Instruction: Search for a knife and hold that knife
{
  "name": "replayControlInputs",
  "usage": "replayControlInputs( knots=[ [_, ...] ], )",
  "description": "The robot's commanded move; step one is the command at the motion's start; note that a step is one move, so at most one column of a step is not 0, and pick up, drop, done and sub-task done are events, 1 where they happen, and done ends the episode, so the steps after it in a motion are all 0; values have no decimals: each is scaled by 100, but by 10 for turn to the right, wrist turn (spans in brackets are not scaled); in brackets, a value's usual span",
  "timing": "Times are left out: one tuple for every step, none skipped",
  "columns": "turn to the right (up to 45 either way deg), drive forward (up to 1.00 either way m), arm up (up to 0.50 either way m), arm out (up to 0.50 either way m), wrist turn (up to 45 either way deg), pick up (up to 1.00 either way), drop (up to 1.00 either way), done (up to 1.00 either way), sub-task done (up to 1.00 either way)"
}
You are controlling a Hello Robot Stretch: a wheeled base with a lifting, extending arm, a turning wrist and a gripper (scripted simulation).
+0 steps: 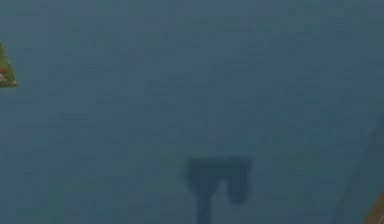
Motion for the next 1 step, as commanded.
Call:
replayControlInputs(
  knots=[
    [240, 0, 0, 0, 0, 0, 0, 0, 0]
  ],
)
